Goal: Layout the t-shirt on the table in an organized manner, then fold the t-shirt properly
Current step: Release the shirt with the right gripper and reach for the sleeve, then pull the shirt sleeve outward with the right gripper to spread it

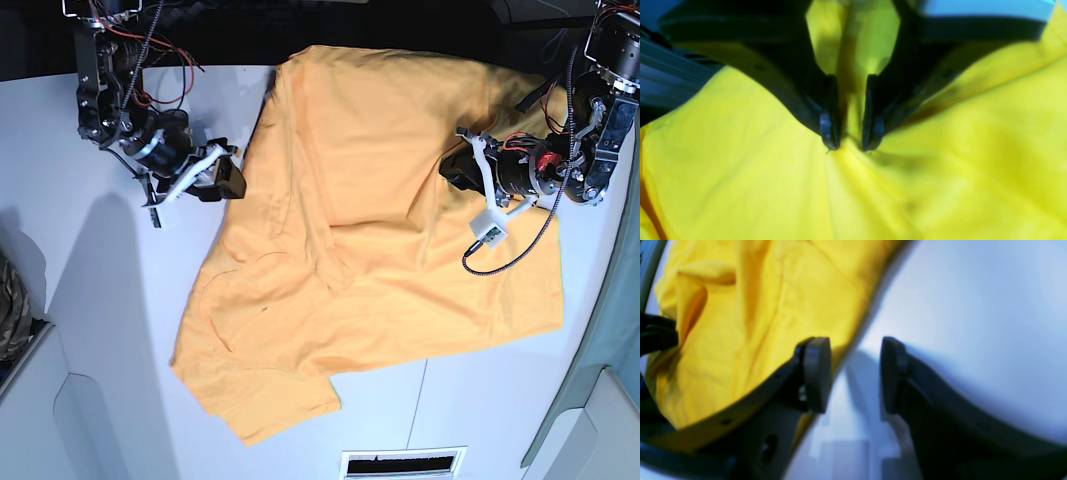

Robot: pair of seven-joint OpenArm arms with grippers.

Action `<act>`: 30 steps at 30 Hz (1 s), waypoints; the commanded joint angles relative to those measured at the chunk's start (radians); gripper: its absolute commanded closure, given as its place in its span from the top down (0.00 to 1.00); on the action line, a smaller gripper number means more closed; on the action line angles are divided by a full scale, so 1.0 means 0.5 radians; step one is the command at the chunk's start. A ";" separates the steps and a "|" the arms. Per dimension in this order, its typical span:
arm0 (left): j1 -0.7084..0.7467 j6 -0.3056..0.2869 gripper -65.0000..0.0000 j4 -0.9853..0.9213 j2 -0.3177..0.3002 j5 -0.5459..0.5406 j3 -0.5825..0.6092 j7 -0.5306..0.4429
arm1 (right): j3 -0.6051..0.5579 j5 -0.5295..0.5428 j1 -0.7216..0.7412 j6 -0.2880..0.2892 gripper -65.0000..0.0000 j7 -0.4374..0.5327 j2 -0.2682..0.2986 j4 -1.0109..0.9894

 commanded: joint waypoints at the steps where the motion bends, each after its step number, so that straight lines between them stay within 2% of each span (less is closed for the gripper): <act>1: -0.004 0.053 0.26 -0.008 -0.027 0.098 0.000 0.070 | -0.006 0.003 0.051 0.016 0.39 0.036 -0.028 0.012; 3: -0.004 0.053 0.26 -0.008 -0.027 0.098 0.000 0.070 | -0.009 -0.037 0.087 0.016 0.38 0.035 -0.092 -0.002; 4: -0.004 0.053 0.26 -0.008 -0.027 0.098 0.000 0.071 | -0.009 -0.047 0.100 0.016 0.34 0.034 -0.113 -0.002; 8: -0.005 0.053 0.26 -0.008 -0.027 0.098 0.000 0.071 | -0.008 -0.037 0.111 0.016 0.03 -0.028 -0.140 0.025; 9: -0.004 0.053 0.26 -0.008 -0.027 0.098 0.000 0.072 | -0.005 -0.038 0.111 0.016 0.00 -0.076 -0.139 0.045; 17: -0.005 0.059 0.26 -0.008 -0.027 0.169 0.000 0.077 | 0.219 0.106 0.022 0.016 0.00 -0.464 -0.098 0.506; 24: -0.005 0.195 0.26 -0.076 -0.028 0.283 0.000 0.062 | 0.454 0.235 -0.092 0.016 0.00 -0.500 0.143 0.681; 30: -0.010 0.195 0.26 -0.262 -0.027 0.285 0.000 0.017 | 0.792 0.383 -0.127 0.018 0.00 -0.579 0.314 0.683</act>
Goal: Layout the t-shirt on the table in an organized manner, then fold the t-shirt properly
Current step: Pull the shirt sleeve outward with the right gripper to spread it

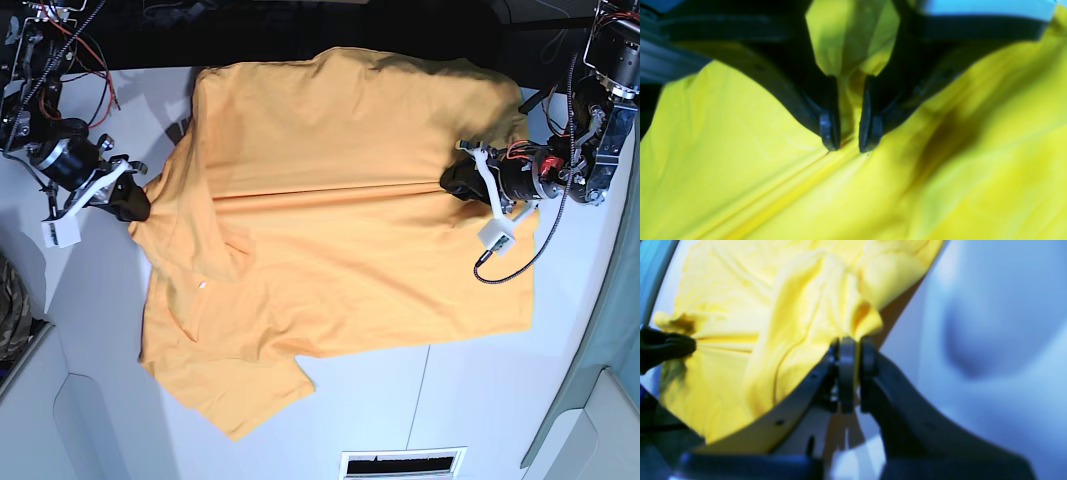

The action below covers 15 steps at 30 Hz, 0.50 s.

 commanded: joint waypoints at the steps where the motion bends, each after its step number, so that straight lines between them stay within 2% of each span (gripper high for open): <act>1: 0.027 0.166 0.26 -0.066 -0.045 0.291 0.002 0.214 | 0.106 -0.033 0.027 -0.063 0.00 0.095 0.089 0.046; 9: 0.016 0.166 0.26 -0.073 -0.046 0.291 0.002 0.216 | 0.433 0.127 0.021 -0.063 0.02 -0.018 0.186 0.046; 13: -0.017 0.166 0.26 -0.073 -0.046 0.290 0.002 0.216 | 0.436 0.122 0.020 -0.063 0.31 -0.061 0.185 0.045; 15: -0.038 0.166 0.26 -0.073 -0.046 0.286 0.002 0.216 | 0.436 0.121 -0.003 -0.063 0.40 -0.082 0.185 0.045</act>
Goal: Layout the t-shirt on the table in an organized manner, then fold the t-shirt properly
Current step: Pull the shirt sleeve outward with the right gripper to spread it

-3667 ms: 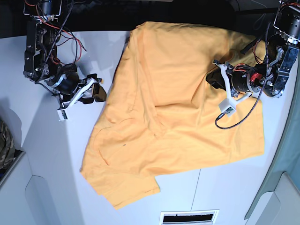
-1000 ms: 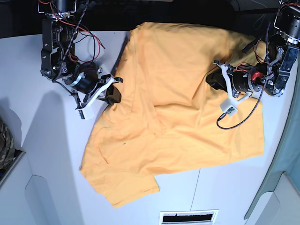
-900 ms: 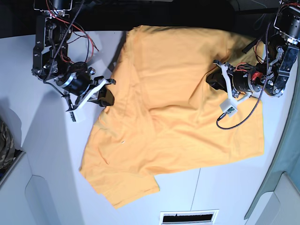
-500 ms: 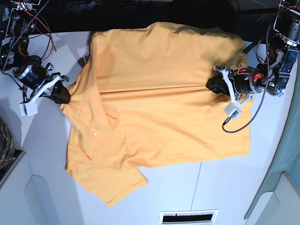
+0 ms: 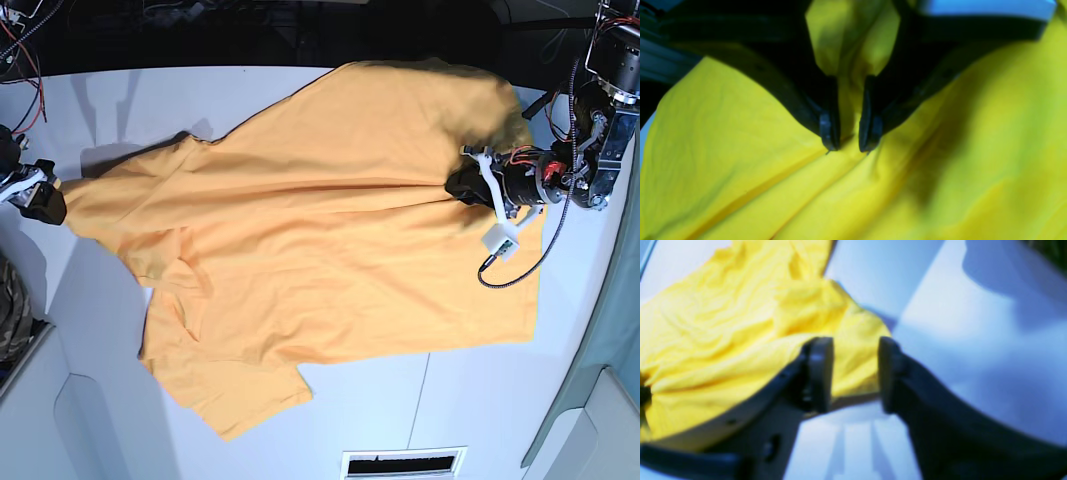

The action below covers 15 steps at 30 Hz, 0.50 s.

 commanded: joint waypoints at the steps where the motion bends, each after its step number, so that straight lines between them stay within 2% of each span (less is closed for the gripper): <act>1: 0.010 0.166 0.26 -0.045 -0.038 0.236 0.007 0.188 | 0.013 0.035 -0.017 0.009 0.40 0.039 0.038 0.035; 4: 0.005 0.166 0.26 -0.045 -0.038 0.237 0.007 0.188 | 0.021 0.024 -0.127 0.006 0.40 0.061 0.036 0.035; 7: -0.006 0.166 0.26 -0.045 -0.038 0.237 0.007 0.187 | 0.060 -0.035 -0.197 -0.036 0.40 0.167 0.036 0.035; 11: -0.008 0.166 0.26 -0.045 -0.038 0.237 0.007 0.188 | 0.143 -0.089 -0.200 -0.084 0.40 0.258 0.036 0.032; 15: -0.021 0.166 0.26 -0.045 -0.037 0.235 0.007 0.187 | 0.101 -0.101 -0.176 -0.082 0.40 0.360 0.037 0.002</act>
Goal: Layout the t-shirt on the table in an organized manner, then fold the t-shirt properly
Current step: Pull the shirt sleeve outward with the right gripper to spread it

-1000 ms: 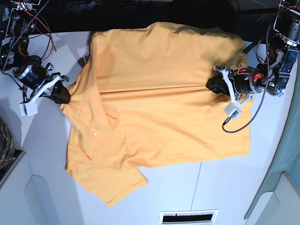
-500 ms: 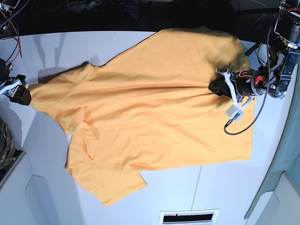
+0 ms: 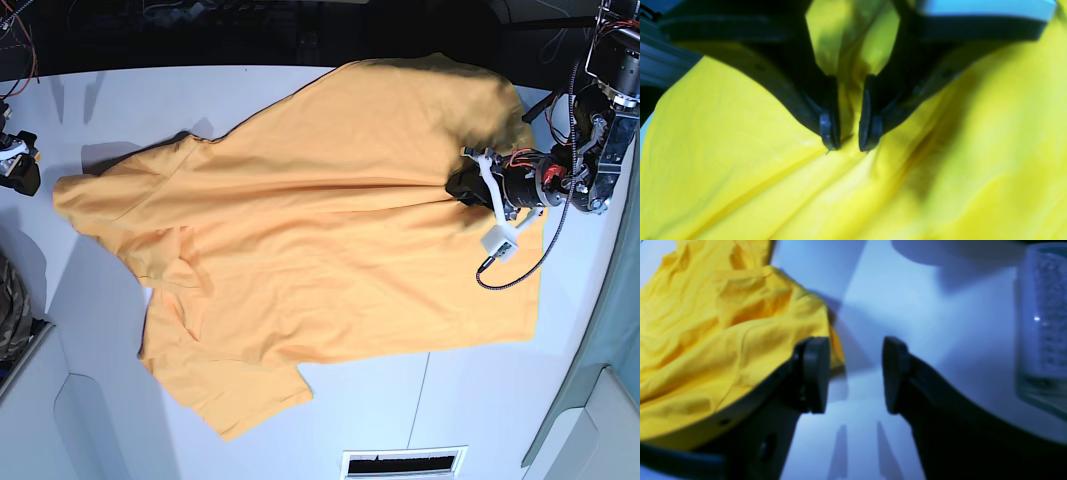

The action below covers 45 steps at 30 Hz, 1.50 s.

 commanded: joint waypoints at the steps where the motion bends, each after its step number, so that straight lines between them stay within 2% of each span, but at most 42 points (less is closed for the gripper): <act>1: -0.004 0.165 0.26 -0.042 -0.037 0.237 0.002 0.165 | -0.023 0.005 0.041 0.005 0.40 0.053 0.029 0.001; 8: -0.021 0.165 0.26 -0.042 -0.034 0.237 0.002 0.166 | -0.306 -0.094 0.189 0.011 0.39 0.185 0.029 -0.386; 10: -0.021 0.166 0.26 -0.042 -0.033 0.237 0.002 0.166 | -0.326 -0.072 0.201 0.013 0.27 0.168 0.029 -0.405; 13: -0.021 0.166 0.26 -0.042 -0.034 0.237 0.002 0.166 | -0.285 0.065 0.200 0.063 0.00 0.016 0.030 -0.371; 16: -0.021 0.166 0.26 -0.042 -0.034 0.238 0.002 0.167 | -0.169 0.291 0.182 0.079 0.00 -0.277 0.030 -0.285; 18: -0.021 0.166 0.26 -0.042 -0.034 0.238 0.002 0.166 | -0.063 0.404 0.124 0.167 0.00 -0.382 0.028 -0.182; 25: -0.027 0.166 0.26 -0.042 -0.034 0.238 0.002 0.166 | 0.330 0.413 -0.165 0.159 0.00 -0.408 0.030 0.397; 29: -0.033 0.165 0.26 -0.042 -0.033 0.239 0.002 0.150 | 0.411 0.381 -0.269 0.158 0.00 -0.407 0.030 0.590; 30: -0.035 0.165 0.26 -0.042 -0.033 0.239 0.002 0.134 | 0.409 0.375 -0.278 0.158 0.01 -0.407 0.028 0.594; 33: -0.040 0.163 0.26 -0.042 -0.033 0.240 0.002 0.121 | 0.404 0.352 -0.277 0.158 0.36 -0.388 -0.001 0.578; 35: -0.043 0.151 0.26 -0.042 -0.033 0.239 0.002 0.121 | 0.404 0.327 -0.277 0.153 0.48 -0.369 -0.035 0.576; 40: -0.044 0.127 0.26 -0.042 -0.033 0.239 0.002 0.121 | 0.403 0.316 -0.265 0.143 0.50 -0.330 -0.105 0.576; 43: -0.044 0.127 0.26 -0.042 -0.034 0.240 0.002 0.121 | 0.365 0.277 -0.230 0.143 0.50 -0.159 -0.117 0.575; 45: -0.043 0.127 0.26 -0.042 -0.034 0.241 0.002 0.121 | 0.303 0.208 -0.155 0.098 0.50 -0.094 -0.137 0.560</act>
